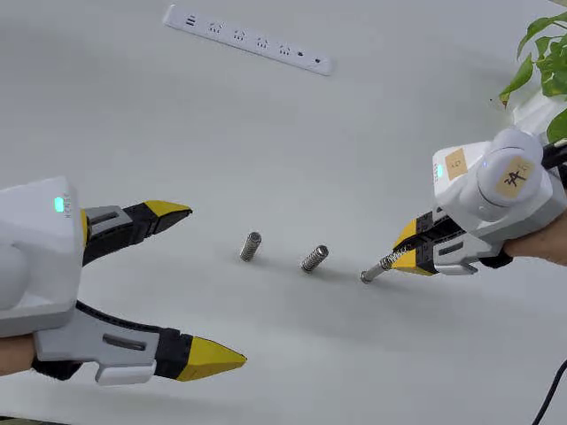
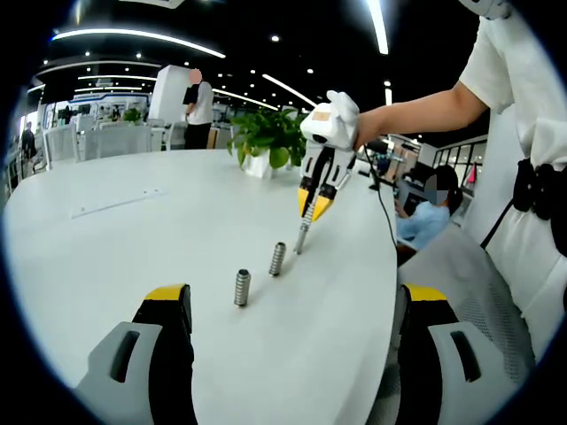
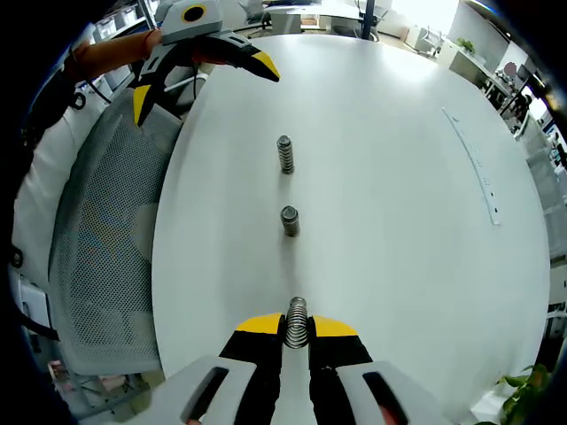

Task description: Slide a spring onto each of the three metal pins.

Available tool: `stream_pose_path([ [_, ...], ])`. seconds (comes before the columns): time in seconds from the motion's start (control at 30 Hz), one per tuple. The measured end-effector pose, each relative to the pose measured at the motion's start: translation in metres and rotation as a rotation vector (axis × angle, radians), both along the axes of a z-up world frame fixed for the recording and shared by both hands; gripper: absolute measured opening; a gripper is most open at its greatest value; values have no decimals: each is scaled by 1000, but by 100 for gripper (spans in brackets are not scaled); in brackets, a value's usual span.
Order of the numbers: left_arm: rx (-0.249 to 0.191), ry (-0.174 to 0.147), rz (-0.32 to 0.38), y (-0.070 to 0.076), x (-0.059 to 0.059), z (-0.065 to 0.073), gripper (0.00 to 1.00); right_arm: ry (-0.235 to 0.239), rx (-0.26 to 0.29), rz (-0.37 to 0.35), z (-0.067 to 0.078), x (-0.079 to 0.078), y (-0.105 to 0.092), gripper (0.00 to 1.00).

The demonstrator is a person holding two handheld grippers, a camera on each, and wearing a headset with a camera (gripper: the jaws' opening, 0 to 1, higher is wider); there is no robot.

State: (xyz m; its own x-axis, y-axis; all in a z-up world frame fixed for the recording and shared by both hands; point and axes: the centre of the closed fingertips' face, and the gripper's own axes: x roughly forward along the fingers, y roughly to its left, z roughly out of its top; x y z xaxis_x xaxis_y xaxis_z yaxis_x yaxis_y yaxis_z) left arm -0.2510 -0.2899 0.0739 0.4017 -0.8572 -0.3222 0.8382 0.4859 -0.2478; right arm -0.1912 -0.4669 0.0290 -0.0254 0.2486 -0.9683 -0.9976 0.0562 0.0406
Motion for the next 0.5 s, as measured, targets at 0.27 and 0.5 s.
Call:
stream_pose_path([
  [0.27, -3, 3, 0, 0, 0, 0, 96, 2, -5, 7, -5, 4, -2, 7],
  [0.5, -5, 7, -2, 0, 0, -1, 95, 9, -11, 12, -9, 3, -3, 7],
])
